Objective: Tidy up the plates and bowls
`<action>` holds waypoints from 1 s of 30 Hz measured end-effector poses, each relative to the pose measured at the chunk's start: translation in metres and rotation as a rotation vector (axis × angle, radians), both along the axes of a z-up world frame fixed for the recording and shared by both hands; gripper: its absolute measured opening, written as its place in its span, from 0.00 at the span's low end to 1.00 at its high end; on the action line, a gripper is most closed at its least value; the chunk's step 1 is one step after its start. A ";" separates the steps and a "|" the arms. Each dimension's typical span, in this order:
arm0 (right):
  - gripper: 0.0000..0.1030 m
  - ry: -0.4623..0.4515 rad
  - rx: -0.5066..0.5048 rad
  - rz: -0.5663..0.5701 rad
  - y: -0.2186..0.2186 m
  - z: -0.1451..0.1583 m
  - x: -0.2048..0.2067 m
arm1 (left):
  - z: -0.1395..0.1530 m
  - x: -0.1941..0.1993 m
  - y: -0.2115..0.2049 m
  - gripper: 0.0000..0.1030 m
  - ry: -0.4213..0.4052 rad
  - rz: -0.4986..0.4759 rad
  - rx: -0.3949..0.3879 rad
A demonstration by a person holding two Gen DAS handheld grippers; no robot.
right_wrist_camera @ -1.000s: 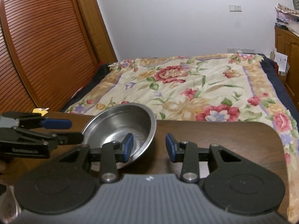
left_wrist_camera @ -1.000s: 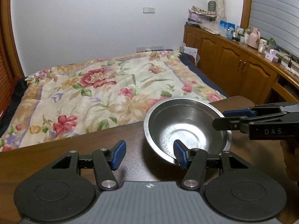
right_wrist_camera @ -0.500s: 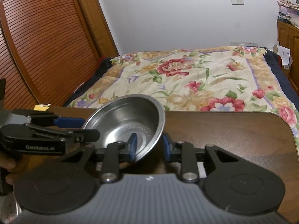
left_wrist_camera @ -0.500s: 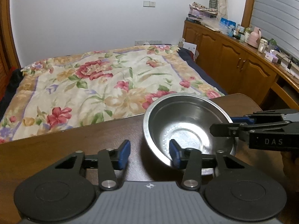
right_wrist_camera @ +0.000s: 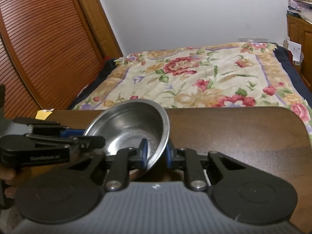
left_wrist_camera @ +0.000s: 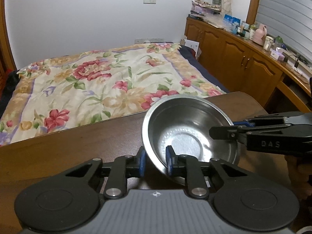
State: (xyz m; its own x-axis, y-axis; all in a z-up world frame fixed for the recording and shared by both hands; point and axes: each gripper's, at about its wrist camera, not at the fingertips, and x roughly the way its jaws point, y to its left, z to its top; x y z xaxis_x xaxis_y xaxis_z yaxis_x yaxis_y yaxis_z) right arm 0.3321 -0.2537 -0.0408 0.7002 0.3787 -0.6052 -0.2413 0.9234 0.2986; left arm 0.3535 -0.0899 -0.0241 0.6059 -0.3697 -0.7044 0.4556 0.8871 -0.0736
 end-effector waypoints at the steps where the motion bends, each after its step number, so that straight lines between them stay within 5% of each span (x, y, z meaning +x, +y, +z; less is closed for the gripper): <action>1: 0.18 0.007 -0.004 -0.006 0.000 0.000 0.000 | 0.002 -0.002 0.000 0.20 -0.006 -0.002 -0.002; 30: 0.13 -0.207 -0.016 -0.056 -0.010 0.103 -0.092 | 0.108 -0.120 0.008 0.19 -0.264 -0.061 -0.042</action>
State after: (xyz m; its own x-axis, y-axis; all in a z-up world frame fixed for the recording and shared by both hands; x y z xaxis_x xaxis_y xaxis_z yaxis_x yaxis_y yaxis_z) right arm 0.2401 -0.2639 0.0619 0.8298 0.3274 -0.4520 -0.2443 0.9412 0.2332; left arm 0.2339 -0.0816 0.0843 0.7419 -0.4369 -0.5086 0.5167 0.8560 0.0185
